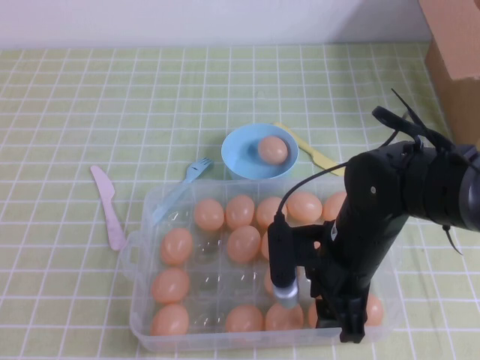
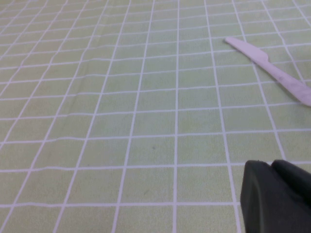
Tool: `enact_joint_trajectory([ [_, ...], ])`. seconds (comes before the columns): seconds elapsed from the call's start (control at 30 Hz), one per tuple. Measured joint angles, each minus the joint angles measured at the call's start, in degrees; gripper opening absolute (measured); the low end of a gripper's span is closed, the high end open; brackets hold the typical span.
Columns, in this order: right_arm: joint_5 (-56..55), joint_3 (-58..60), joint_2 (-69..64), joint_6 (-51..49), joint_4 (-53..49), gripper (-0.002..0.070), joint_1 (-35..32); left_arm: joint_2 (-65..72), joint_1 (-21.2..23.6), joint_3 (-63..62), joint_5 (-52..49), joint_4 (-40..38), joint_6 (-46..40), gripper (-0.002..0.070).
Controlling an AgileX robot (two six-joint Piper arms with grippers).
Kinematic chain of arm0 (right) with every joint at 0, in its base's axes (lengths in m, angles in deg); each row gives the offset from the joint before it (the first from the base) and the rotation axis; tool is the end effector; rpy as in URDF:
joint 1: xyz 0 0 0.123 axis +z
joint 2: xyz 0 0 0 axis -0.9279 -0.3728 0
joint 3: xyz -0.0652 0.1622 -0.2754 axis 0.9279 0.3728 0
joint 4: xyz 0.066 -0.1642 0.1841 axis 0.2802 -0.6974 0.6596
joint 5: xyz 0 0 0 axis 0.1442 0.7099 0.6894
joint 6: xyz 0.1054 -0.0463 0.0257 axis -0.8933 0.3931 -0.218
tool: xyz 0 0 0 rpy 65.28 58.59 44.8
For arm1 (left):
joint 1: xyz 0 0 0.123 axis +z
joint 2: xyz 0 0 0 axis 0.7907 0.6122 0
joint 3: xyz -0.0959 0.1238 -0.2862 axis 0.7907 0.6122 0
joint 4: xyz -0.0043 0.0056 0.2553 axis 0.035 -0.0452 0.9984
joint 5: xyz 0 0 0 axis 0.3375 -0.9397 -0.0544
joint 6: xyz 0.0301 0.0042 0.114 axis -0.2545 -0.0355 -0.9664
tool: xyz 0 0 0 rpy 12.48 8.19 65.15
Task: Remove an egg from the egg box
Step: Pick up the egg from the plastic box, then place the egg in the bowl
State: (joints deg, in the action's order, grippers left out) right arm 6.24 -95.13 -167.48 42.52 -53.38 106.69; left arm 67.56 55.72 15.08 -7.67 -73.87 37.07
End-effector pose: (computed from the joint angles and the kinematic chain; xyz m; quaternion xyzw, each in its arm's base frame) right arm 0.2606 0.2358 0.2015 -0.7018 0.7048 0.0872 0.0558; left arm 0.0407 0.0011 0.1634 0.0164 0.8044 0.0408 0.5925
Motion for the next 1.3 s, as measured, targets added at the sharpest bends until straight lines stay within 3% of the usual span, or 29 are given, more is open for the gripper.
enact_joint_trajectory([
  [0.37,6.81,-12.38,6.05,-9.00,-8.39,0.0368,0.00,0.00,0.00,0.00,0.00,0.00,0.00,-0.0004],
  [0.6,1.18,-23.05,2.65,-16.70,-16.36,0.0368,-1.74,0.00,0.00,0.00,0.00,0.00,0.00,-0.0003],
  [1.03,-6.84,-42.97,-19.59,-18.11,-12.73,0.0368,-4.66,0.00,0.00,0.00,0.00,0.00,0.00,-0.0003],
  [1.3,-10.34,-45.00,-23.87,-18.11,-8.90,0.0368,-4.75,0.00,0.00,0.00,0.00,0.00,0.00,-0.0003],
])
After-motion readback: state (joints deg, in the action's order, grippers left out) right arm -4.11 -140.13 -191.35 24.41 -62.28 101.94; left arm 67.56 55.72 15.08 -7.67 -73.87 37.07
